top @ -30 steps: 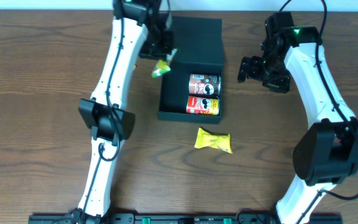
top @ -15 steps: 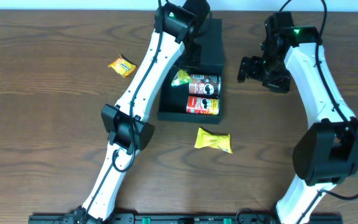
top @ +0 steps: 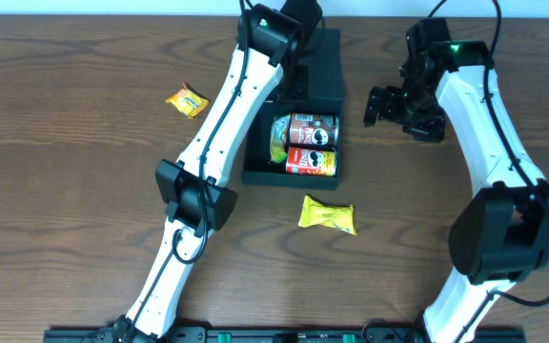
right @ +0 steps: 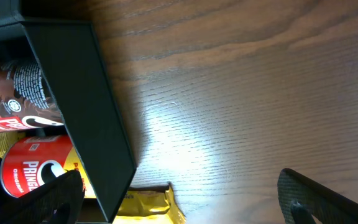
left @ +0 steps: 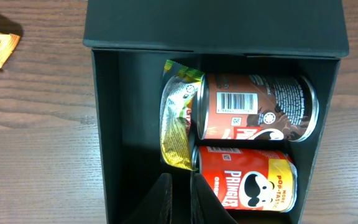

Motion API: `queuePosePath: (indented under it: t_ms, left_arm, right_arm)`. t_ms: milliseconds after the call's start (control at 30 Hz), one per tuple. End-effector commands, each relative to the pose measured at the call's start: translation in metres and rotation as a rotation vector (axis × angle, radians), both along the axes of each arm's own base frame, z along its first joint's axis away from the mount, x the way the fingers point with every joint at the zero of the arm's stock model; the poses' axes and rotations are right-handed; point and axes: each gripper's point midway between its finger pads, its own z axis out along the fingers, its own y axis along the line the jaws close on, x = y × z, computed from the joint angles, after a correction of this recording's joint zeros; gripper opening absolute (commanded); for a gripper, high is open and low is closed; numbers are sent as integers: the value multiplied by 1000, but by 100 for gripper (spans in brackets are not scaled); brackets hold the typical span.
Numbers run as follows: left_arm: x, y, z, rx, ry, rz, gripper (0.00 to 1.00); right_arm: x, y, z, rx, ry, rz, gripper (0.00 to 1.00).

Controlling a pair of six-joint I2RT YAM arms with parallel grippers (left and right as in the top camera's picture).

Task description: Pack container

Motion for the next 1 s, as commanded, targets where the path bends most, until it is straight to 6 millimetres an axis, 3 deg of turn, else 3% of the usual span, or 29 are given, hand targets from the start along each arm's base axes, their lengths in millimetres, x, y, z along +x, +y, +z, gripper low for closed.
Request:
queuePosePath:
  t_ms: [0,100,200,267,300,333,367,433,500,667,767,867,967]
  left_arm:
    - [-14,10,-7,56,63,8,13]
    - [-6,23,-3,125,13,11,20]
    - [1,27,20,103,-58,-31,40]
    - [9,27,59,53,-175,-65,73]
    - [11,28,78,34,-236,-90,84]
    - [13,31,114,8,-340,-129,95]
    - [10,38,141,-3,-411,-141,95]
    - [0,57,176,1,-489,-107,96]
    - [-24,87,212,18,-541,-43,95]
    - [-76,108,284,-109,-692,-2,96]
    - [-122,115,318,-179,-753,-29,95]
    - [-173,143,325,-158,-748,16,95]
    - [-216,173,303,-127,-681,79,95]
  right_arm:
    - [-2,-2,4,2,-9,6,99]
    - [-2,-2,4,2,-9,6,99]
    - [-2,-3,4,2,-10,4,99]
    - [-2,-5,5,3,-9,-1,96]
    - [-2,-5,6,7,-11,-1,95]
    - [-2,-5,10,9,-24,10,95]
    - [-1,-5,13,9,-38,14,95]
    - [0,-5,20,9,-65,30,95]
    - [0,-5,29,10,-91,32,95]
    - [-7,-5,45,10,-116,39,96]
    - [-22,-6,52,5,-91,59,96]
    - [-32,-6,71,-7,-130,148,97]
    - [-42,-12,104,-47,-230,168,98]
